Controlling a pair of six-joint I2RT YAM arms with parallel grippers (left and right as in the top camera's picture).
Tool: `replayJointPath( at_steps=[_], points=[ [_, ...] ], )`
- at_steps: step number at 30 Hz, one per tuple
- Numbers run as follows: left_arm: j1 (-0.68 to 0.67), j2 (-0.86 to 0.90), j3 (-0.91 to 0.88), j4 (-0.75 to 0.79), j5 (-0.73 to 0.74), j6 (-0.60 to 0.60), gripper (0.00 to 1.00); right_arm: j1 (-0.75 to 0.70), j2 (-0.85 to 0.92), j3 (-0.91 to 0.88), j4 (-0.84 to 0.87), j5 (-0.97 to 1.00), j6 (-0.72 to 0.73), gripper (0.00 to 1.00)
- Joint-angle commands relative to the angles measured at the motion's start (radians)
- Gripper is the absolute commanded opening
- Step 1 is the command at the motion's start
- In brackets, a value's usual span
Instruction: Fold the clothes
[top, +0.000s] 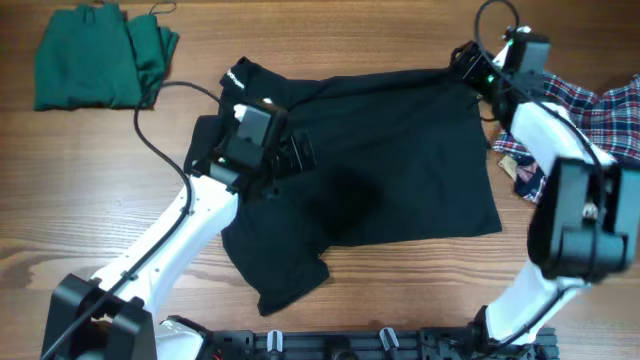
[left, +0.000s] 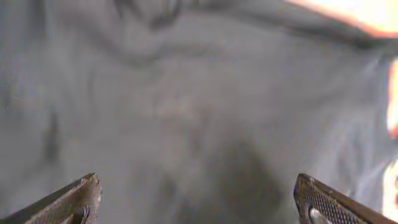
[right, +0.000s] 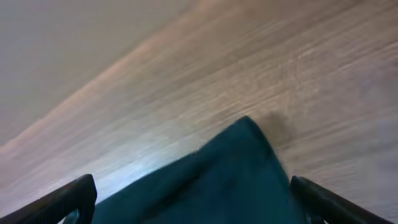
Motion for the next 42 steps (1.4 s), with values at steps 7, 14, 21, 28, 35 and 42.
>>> replayJointPath(
  at_steps=[7, 14, 21, 28, 35, 42],
  points=[
    [0.193, 0.211, 0.009, 0.379, 0.085, 0.020, 0.93, 0.001, -0.081, 0.018, -0.195, -0.126, -0.105, 1.00],
    [0.201, 0.393, 0.124, 0.453, 0.103, 0.019, 0.93, 0.002, -0.079, 0.018, -0.140, -0.126, -0.129, 0.92],
    [0.201, 0.405, 0.148, 0.479, 0.098, -0.024, 0.91, 0.002, -0.030, 0.018, -0.034, -0.126, -0.072, 0.89],
    [0.203, 0.409, 0.148, 0.491, 0.098, -0.136, 0.88, 0.002, 0.003, 0.018, -0.018, -0.126, -0.064, 0.90],
    [0.203, 0.492, 0.150, 0.539, 0.148, -0.221, 0.88, 0.002, 0.003, 0.018, -0.007, -0.126, -0.050, 0.90],
    [0.203, 0.504, 0.150, 0.554, 0.144, -0.222, 0.88, 0.002, 0.004, 0.018, 0.006, -0.126, -0.047, 0.90]
  ],
)
